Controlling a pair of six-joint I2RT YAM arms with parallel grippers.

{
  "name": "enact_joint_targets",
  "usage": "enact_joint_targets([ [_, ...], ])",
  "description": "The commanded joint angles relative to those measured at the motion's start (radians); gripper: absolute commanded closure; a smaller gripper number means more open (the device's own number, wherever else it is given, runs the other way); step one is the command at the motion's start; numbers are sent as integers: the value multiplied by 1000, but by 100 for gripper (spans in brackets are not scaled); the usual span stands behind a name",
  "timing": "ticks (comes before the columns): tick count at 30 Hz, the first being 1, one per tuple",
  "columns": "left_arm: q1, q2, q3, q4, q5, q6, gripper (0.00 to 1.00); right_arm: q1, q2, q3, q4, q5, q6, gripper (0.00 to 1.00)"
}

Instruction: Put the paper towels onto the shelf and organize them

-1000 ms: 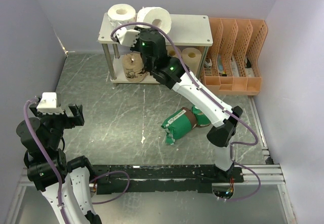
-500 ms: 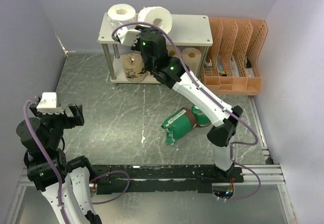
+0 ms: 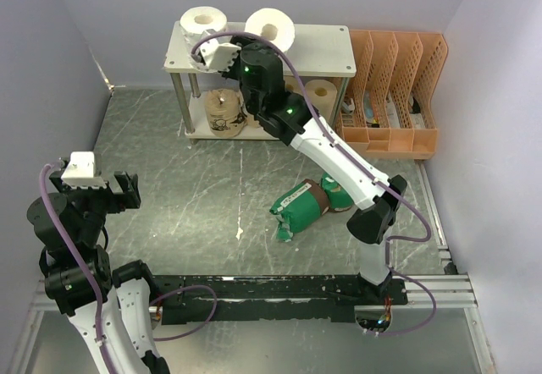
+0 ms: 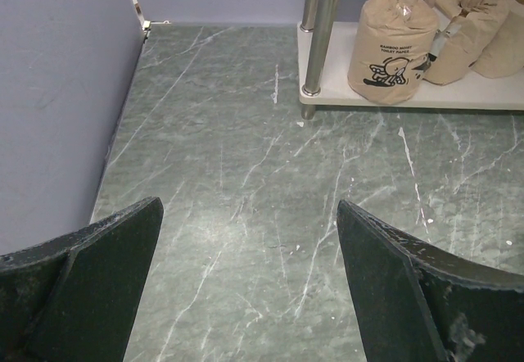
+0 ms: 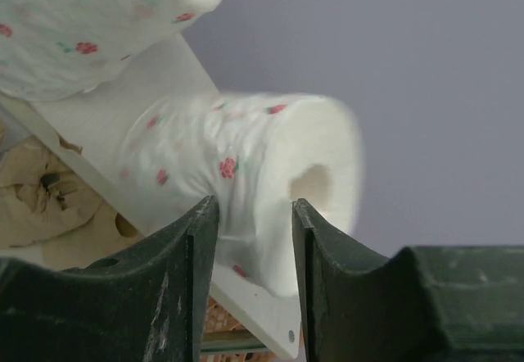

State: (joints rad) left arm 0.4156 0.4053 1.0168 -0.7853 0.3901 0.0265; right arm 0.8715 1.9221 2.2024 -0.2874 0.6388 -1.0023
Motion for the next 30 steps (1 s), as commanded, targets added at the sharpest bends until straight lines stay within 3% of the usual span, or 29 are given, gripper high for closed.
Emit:
enact_joint_targets([
  [1,11,12,-3,29,25,7,2,-14,-16,18,106,-20,-3,58],
  [12,12,15,-3,28,21,6,2,-35,-16,-10,195,-51,-13,54],
  [15,11,15,-3,28,21,6,2,-32,-40,-81,441,53,-64,11],
  [17,12,15,-4,29,19,6,2,-36,-56,-116,659,132,-60,4],
  [20,11,17,-3,29,19,4,2,-95,-149,-167,653,161,196,0],
  [24,12,22,-3,28,16,4,2,-233,-303,-387,694,101,505,0],
  [30,11,19,-3,28,18,4,2,-514,-300,-466,562,-46,916,0],
])
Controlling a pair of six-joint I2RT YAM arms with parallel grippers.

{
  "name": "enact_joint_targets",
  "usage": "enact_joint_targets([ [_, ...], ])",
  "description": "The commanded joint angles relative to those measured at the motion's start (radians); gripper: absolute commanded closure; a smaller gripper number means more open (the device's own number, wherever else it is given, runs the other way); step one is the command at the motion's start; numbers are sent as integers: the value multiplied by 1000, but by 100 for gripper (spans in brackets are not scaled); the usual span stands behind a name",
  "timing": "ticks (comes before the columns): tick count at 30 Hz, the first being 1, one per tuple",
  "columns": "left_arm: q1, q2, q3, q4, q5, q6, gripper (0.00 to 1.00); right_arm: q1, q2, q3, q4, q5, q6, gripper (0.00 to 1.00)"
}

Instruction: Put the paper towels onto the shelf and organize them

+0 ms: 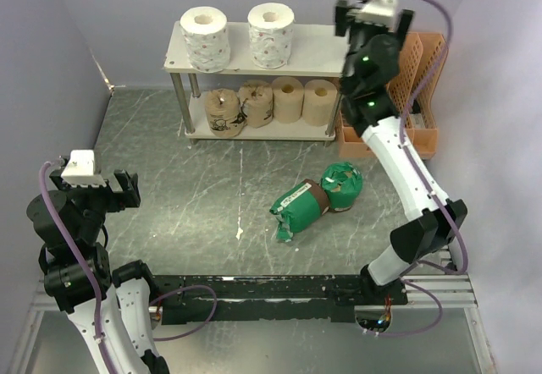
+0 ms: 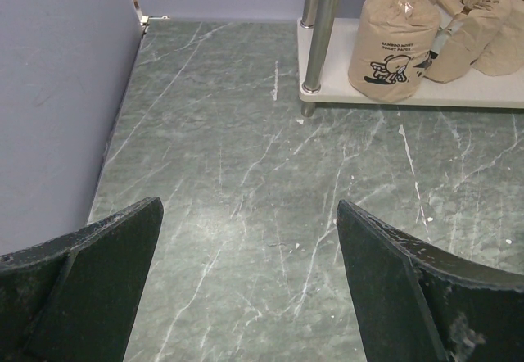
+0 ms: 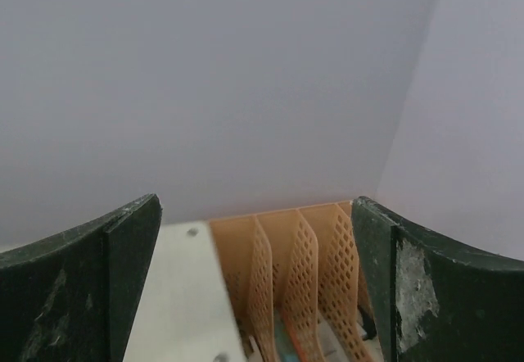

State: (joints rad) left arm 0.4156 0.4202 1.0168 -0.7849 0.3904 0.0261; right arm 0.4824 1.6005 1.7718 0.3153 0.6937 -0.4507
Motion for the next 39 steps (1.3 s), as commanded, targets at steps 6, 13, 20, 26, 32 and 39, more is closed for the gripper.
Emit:
enact_joint_targets([
  [6,12,14,-3,28,14,4,2,-183,203,122,-142,-203,449,0],
  [13,11,23,-3,28,8,2,2,-171,352,311,-245,-269,518,0],
  [20,11,30,-3,28,10,1,2,-106,353,292,-235,-280,485,0],
  [26,13,29,-3,29,8,1,2,-41,384,329,-260,-289,457,0],
  [32,13,17,-3,28,0,-1,2,-4,410,339,-263,-296,490,0],
  [39,14,19,-3,29,3,0,2,6,462,381,-284,-324,535,0],
])
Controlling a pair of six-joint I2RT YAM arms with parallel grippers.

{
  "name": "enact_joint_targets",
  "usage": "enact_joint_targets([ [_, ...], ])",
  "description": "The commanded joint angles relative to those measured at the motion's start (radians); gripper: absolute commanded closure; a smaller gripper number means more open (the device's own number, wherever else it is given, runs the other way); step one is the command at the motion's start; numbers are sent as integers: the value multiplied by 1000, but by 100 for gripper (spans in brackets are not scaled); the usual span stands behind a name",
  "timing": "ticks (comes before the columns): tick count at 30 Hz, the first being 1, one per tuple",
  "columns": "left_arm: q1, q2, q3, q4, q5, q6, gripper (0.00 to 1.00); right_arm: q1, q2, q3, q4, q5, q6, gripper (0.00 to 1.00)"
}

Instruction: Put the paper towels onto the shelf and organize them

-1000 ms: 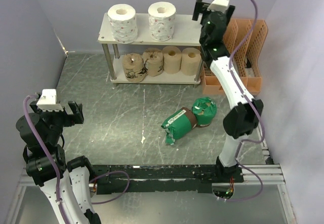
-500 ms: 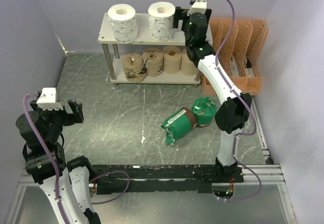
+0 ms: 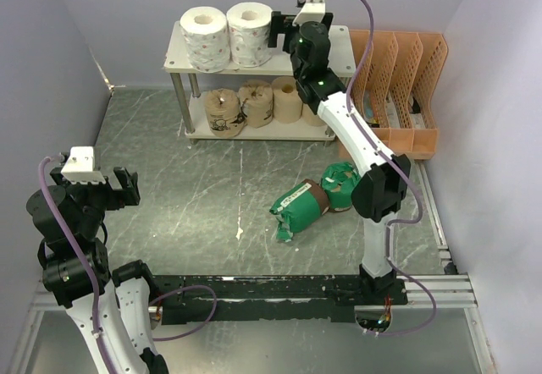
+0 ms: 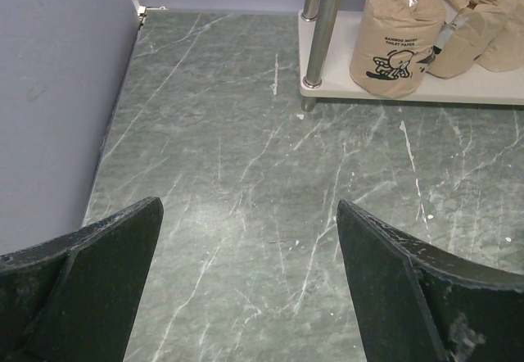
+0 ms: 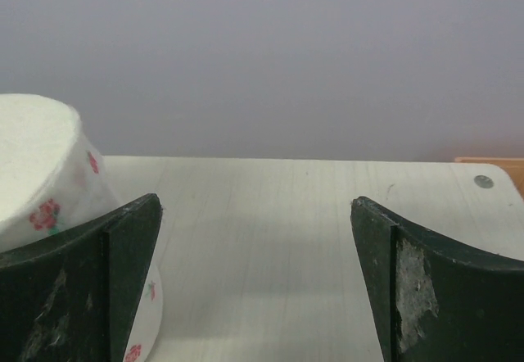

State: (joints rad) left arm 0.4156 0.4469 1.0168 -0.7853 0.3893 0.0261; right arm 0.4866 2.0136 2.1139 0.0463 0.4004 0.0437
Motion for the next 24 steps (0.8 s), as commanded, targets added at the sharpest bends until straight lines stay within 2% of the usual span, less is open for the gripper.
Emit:
enact_joint_targets([
  [1,13,-8,-3,29,5,0,2,3,54,43,-16,-39,47,0],
  [7,13,-9,-3,28,5,0,2,2,82,51,-13,-110,112,0],
  [16,13,-2,-3,29,9,1,2,58,38,12,-21,-123,83,0],
  [18,13,-1,-3,29,9,1,2,127,-81,-124,29,26,-56,0],
  [22,14,6,-3,29,13,3,2,351,-401,-556,393,430,-529,0],
  [23,13,10,-3,30,14,3,2,402,-478,-616,396,514,-563,0],
  [24,13,14,-3,29,15,3,2,441,-547,-653,321,586,-528,0],
])
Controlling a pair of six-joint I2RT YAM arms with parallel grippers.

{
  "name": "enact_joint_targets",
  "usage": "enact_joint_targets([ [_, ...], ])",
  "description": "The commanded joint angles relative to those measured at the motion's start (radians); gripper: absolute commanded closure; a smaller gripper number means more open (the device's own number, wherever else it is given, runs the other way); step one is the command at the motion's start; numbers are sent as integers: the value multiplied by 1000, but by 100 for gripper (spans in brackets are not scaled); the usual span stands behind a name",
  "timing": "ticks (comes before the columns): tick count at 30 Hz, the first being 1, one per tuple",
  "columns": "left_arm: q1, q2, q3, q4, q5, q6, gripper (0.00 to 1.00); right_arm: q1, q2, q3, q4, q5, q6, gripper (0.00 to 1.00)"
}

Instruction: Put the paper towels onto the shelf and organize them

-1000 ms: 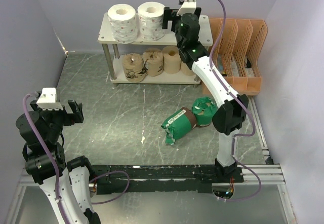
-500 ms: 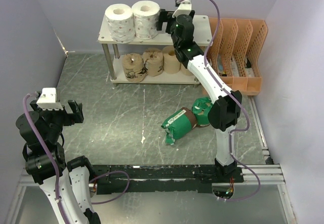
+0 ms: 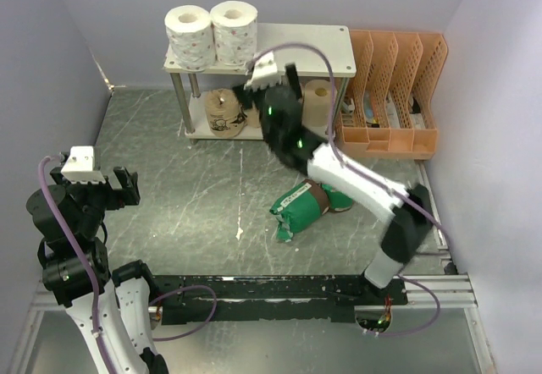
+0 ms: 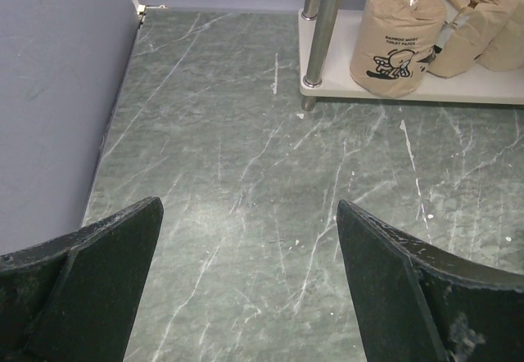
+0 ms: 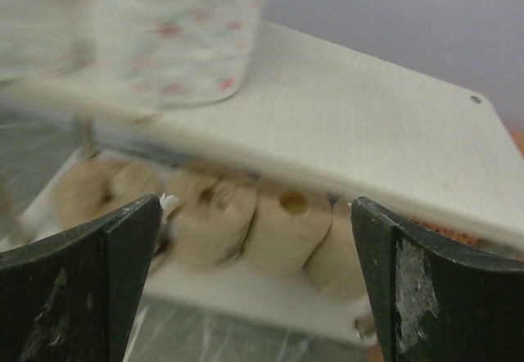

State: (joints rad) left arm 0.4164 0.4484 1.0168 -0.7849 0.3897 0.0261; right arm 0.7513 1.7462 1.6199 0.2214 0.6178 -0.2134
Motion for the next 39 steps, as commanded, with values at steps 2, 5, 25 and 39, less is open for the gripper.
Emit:
enact_joint_targets([
  [2,12,20,-3,29,16,4,2,243,-402,-197,-180,479,-33,0],
  [5,13,24,-3,30,21,6,2,327,-563,-330,-607,507,366,0],
  [25,12,43,-4,29,23,6,2,638,-357,-611,-1296,372,1274,0],
  [39,13,20,-3,29,21,6,2,578,-182,-612,-1121,429,1140,7],
])
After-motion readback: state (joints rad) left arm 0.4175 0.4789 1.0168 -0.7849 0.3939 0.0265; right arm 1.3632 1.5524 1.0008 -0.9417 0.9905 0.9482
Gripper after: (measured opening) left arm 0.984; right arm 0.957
